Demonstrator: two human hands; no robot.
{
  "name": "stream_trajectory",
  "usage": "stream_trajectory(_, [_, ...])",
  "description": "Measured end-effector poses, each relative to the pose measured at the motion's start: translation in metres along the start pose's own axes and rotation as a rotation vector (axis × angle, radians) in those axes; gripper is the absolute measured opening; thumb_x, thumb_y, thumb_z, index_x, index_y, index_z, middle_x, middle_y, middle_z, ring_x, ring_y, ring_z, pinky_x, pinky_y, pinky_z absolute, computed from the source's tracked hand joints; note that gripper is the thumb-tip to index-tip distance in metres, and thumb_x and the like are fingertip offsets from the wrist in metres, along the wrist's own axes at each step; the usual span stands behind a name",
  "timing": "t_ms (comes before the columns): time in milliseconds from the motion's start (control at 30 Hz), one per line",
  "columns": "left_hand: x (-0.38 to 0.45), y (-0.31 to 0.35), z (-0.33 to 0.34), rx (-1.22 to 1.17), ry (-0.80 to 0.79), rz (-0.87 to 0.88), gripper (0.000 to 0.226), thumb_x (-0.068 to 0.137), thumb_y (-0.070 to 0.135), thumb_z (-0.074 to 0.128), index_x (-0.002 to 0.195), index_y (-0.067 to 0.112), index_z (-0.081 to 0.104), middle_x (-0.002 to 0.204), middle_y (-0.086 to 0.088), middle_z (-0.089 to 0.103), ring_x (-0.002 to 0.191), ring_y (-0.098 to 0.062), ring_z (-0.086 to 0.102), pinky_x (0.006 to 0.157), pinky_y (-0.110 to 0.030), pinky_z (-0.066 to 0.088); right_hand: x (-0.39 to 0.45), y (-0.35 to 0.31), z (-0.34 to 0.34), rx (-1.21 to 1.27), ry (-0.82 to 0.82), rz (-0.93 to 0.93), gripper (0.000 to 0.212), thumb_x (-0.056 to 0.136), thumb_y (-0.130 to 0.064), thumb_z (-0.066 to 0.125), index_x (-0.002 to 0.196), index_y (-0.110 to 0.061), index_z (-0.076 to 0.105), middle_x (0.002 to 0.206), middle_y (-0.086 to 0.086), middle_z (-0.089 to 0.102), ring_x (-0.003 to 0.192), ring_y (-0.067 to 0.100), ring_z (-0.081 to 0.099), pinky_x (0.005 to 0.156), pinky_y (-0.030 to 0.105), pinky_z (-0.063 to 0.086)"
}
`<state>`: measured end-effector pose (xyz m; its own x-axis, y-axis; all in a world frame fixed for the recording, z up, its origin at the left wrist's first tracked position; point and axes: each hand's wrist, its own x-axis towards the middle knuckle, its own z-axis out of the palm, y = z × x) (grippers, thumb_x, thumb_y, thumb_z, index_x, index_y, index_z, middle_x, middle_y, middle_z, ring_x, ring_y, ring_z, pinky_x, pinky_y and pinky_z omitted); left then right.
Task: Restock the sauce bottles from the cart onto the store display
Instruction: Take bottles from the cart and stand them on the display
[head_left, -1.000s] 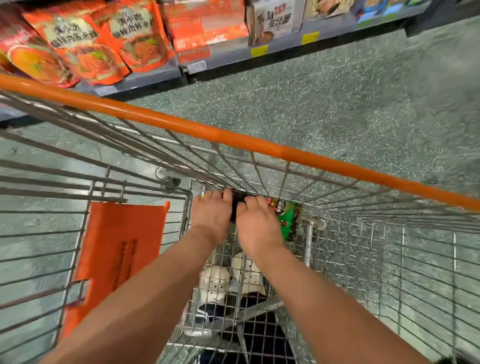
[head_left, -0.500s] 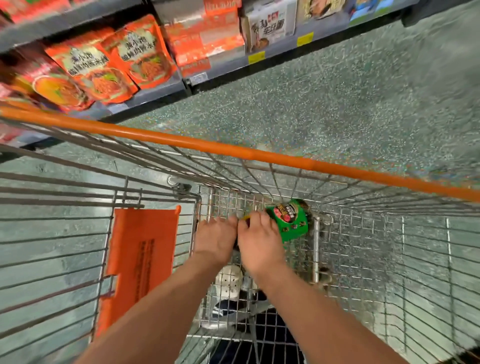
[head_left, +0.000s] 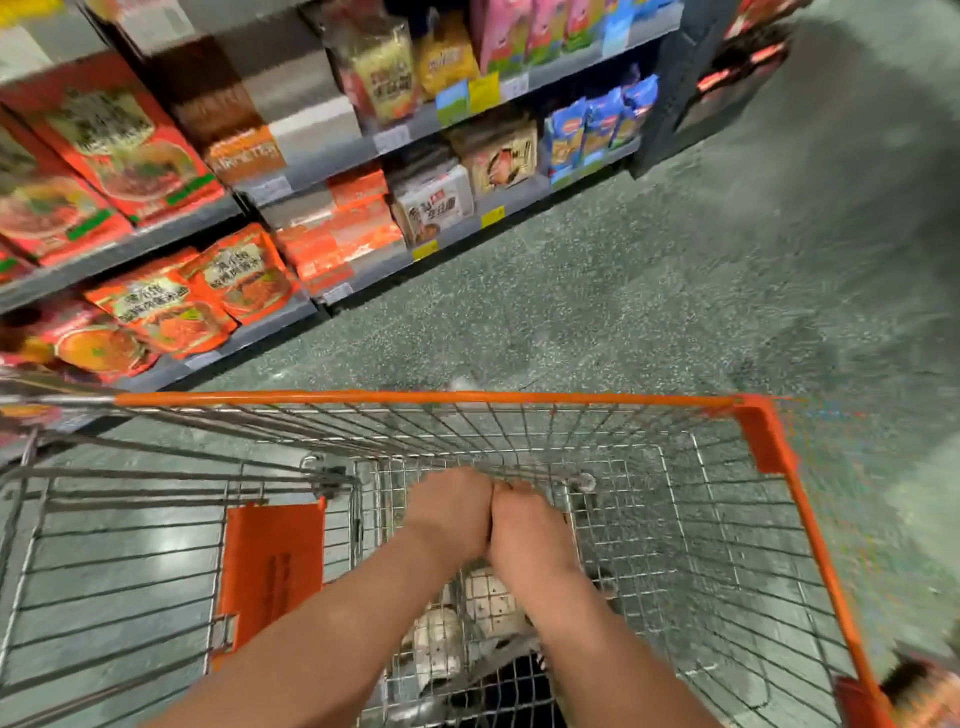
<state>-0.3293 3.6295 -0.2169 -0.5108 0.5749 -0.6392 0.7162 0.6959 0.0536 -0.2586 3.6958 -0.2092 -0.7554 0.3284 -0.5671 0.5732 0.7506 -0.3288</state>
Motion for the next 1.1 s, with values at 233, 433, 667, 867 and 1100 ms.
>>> stream_trajectory(233, [-0.078, 0.019, -0.073, -0.04, 0.133, -0.028, 0.039, 0.086, 0.04, 0.05, 0.101, 0.008, 0.066, 0.108, -0.013, 0.066, 0.105, -0.031, 0.064, 0.083, -0.034, 0.052, -0.078, -0.002, -0.045, 0.111, 0.01, -0.033, 0.042, 0.084, -0.023, 0.069, 0.122, -0.017, 0.052, 0.115, 0.007, 0.061, 0.101, 0.024, 0.061, 0.08, 0.031, 0.049])
stream_trajectory(433, [-0.168, 0.068, -0.167, -0.058, 0.425, 0.184, 0.033, 0.074, 0.047, 0.059, 0.078, 0.015, 0.056, 0.087, -0.01, 0.066, 0.088, -0.031, 0.065, 0.063, -0.03, 0.043, -0.16, 0.007, -0.132, 0.2, 0.292, -0.076, 0.071, 0.073, -0.044, 0.075, 0.135, -0.025, 0.045, 0.123, 0.003, 0.054, 0.114, 0.022, 0.053, 0.094, 0.027, 0.041])
stream_trajectory(667, [-0.251, 0.156, -0.247, -0.164, 0.802, 0.528, 0.041, 0.063, 0.052, 0.065, 0.065, 0.017, 0.043, 0.057, 0.0, 0.045, 0.071, -0.03, 0.056, 0.052, -0.032, 0.033, -0.284, 0.048, -0.227, 0.298, 0.664, -0.075, 0.05, 0.073, -0.031, 0.078, 0.119, -0.024, 0.058, 0.113, 0.0, 0.062, 0.106, 0.018, 0.055, 0.068, 0.013, 0.031])
stream_trajectory(867, [-0.31, 0.257, -0.28, -0.211, 0.961, 0.764, 0.049, 0.054, 0.061, 0.057, 0.059, 0.014, 0.043, 0.051, -0.003, 0.045, 0.062, -0.028, 0.05, 0.05, -0.031, 0.033, -0.394, 0.095, -0.258, 0.566, 0.89, -0.005, 0.04, 0.057, -0.048, 0.073, 0.095, -0.043, 0.06, 0.092, -0.011, 0.069, 0.086, 0.005, 0.062, 0.077, 0.024, 0.05])
stream_trajectory(1100, [-0.379, 0.406, -0.282, -0.234, 0.965, 1.091, 0.047, 0.049, 0.058, 0.054, 0.054, 0.013, 0.039, 0.047, -0.002, 0.039, 0.054, -0.024, 0.043, 0.045, -0.028, 0.026, -0.54, 0.176, -0.284, 0.591, 1.034, 0.146, 0.022, 0.071, -0.024, 0.08, 0.077, -0.027, 0.06, 0.077, -0.008, 0.067, 0.074, 0.005, 0.06, 0.065, 0.028, 0.047])
